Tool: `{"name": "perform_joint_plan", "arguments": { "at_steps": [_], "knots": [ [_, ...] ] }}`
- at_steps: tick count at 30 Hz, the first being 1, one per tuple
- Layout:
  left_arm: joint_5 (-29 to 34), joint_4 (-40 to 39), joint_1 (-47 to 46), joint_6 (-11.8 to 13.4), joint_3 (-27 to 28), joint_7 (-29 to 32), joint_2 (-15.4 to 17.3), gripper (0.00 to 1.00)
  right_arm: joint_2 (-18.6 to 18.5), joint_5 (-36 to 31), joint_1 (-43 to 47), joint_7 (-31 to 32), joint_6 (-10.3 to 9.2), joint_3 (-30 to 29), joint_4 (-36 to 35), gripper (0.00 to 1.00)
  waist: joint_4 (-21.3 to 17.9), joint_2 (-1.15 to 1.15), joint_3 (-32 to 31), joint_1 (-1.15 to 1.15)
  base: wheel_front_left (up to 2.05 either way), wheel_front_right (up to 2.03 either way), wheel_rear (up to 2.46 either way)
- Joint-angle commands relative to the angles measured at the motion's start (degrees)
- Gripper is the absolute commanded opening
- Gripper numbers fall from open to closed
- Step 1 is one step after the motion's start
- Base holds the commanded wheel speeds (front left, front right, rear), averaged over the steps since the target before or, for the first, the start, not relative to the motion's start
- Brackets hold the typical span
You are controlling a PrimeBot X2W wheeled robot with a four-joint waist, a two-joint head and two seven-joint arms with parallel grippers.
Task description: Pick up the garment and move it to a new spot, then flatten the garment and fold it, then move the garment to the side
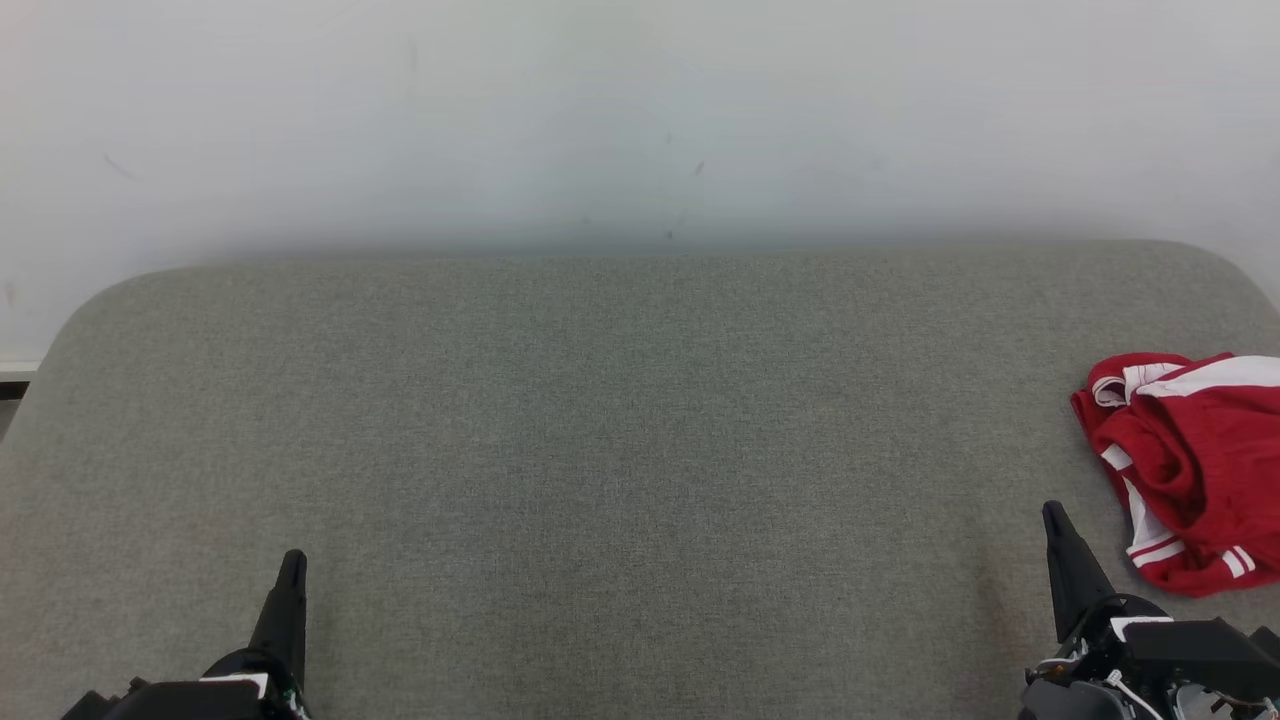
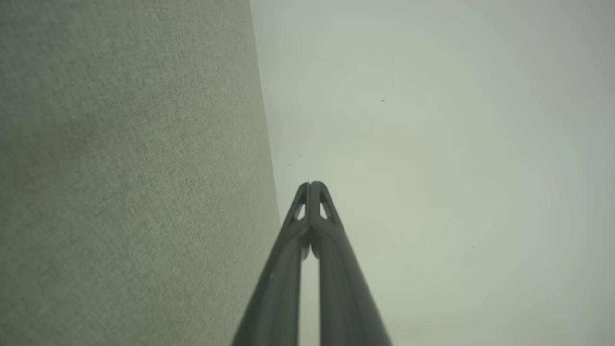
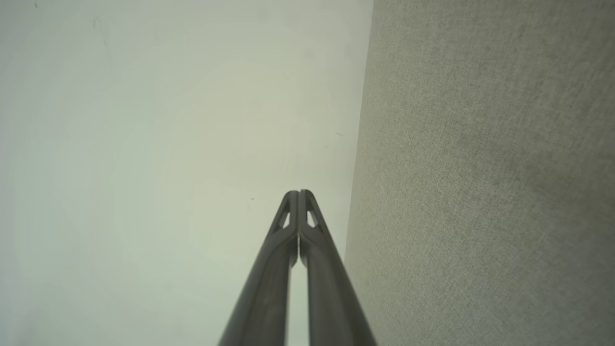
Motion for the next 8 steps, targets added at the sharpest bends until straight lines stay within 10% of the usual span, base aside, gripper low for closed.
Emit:
{"name": "perform_joint_plan", "arguments": {
  "at_steps": [1, 8],
  "knots": [
    [-0.28, -0.17, -0.53, -0.17, 0.17, 0.01, 0.17, 0.00, -0.13, 0.08, -0.36, 0.15, 0.04, -0.11, -0.09, 0.00, 0.00, 0.00, 0.00, 0.00, 0.00, 0.00, 0.00],
    [-0.28, -0.17, -0.53, -0.17, 0.18, 0.01, 0.17, 0.00, -0.13, 0.08, -0.36, 0.15, 0.04, -0.11, -0.09, 0.00, 0.00, 0.00, 0.00, 0.00, 0.00, 0.00, 0.00]
  ]
}}
